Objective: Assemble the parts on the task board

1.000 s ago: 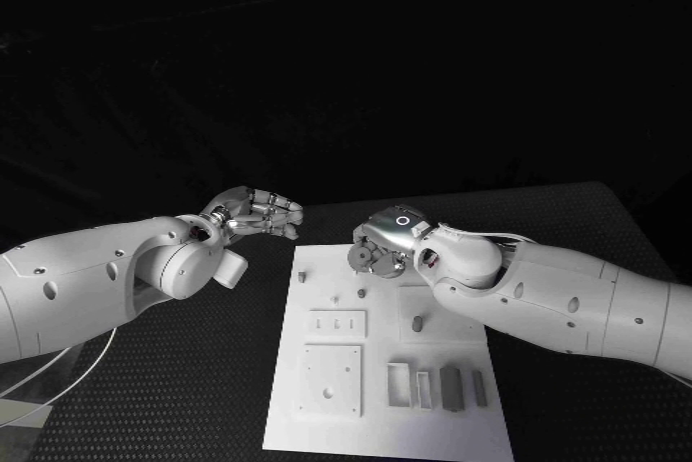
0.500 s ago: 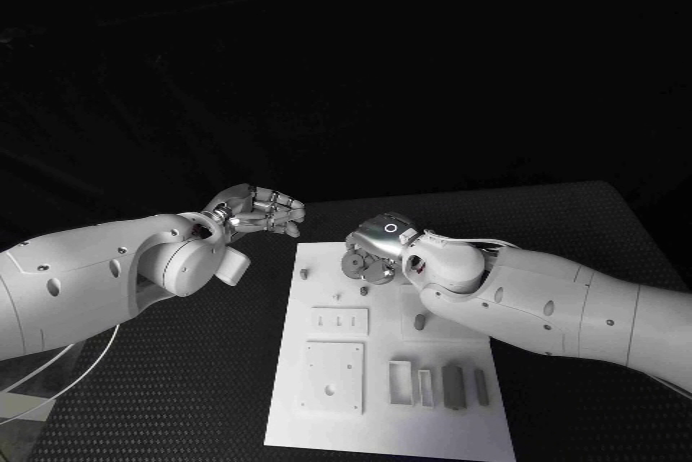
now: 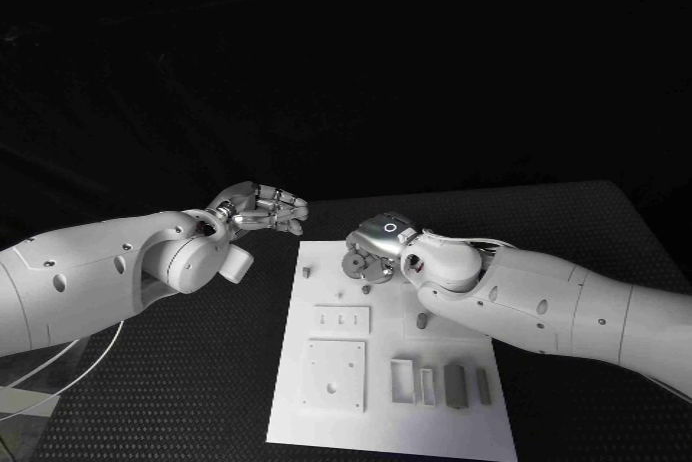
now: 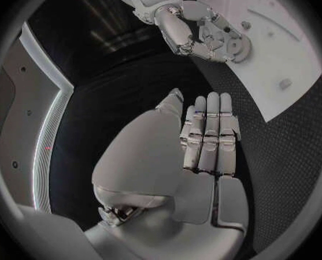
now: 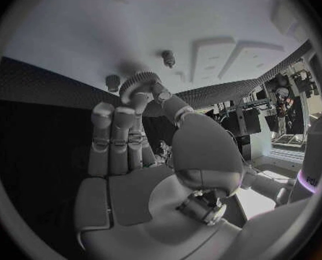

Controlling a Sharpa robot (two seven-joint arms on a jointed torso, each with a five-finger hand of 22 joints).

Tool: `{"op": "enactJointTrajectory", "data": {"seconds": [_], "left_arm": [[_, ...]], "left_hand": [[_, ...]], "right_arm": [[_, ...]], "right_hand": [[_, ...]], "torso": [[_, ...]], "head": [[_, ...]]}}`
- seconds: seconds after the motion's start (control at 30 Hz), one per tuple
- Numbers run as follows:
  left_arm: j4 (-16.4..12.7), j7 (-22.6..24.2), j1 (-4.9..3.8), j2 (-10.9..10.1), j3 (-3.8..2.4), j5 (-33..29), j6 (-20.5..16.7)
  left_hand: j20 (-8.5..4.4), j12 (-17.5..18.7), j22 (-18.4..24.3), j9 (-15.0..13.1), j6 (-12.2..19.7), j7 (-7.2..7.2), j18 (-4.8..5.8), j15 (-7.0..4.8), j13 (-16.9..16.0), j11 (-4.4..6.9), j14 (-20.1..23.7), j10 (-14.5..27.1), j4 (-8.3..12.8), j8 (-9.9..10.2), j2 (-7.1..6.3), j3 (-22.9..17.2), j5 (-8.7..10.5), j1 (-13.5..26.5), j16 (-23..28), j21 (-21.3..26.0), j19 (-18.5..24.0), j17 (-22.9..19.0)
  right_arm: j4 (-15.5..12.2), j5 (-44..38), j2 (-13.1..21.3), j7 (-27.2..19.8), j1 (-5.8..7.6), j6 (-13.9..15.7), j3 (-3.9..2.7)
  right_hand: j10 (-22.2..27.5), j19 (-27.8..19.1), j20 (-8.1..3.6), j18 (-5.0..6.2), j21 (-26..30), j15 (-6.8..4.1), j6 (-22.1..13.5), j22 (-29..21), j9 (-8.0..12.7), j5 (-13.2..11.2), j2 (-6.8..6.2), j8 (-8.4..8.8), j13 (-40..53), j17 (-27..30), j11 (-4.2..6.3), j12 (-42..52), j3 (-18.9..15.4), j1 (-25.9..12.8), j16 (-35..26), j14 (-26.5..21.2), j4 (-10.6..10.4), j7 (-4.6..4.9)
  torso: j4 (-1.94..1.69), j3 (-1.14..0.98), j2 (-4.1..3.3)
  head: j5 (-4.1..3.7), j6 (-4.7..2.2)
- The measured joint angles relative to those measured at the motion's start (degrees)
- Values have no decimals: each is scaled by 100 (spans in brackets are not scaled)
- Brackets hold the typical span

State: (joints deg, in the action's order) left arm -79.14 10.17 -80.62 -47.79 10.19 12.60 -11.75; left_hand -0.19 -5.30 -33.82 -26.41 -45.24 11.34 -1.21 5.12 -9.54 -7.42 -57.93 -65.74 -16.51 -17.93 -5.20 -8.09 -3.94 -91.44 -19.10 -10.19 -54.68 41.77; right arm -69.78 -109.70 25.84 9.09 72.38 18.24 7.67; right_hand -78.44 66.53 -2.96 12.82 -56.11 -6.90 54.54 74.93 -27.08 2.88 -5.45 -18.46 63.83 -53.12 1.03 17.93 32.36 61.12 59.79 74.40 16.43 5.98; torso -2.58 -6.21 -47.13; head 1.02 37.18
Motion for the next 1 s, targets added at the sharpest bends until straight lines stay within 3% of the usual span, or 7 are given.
{"op": "enactJointTrajectory", "data": {"seconds": [1.0], "left_arm": [[11, -1, 0, 7, 0, 0, 2]], "left_hand": [[0, 22, 0, 0, 0, 0, 1, 0, -6, -20, 0, -17, 0, 0, 0, 0, 0, 0, 0, 0, 0, 14]], "right_arm": [[296, 174, -140, -149, -64, -2, 27]], "right_hand": [[0, 20, -23, 0, 0, 9, 10, 0, -3, 2, 7, 36, 0, 2, 0, -80, -4, 37, 0, 8, 3, 3]], "torso": [[12, -10, 2]], "head": [[47, 44]]}}
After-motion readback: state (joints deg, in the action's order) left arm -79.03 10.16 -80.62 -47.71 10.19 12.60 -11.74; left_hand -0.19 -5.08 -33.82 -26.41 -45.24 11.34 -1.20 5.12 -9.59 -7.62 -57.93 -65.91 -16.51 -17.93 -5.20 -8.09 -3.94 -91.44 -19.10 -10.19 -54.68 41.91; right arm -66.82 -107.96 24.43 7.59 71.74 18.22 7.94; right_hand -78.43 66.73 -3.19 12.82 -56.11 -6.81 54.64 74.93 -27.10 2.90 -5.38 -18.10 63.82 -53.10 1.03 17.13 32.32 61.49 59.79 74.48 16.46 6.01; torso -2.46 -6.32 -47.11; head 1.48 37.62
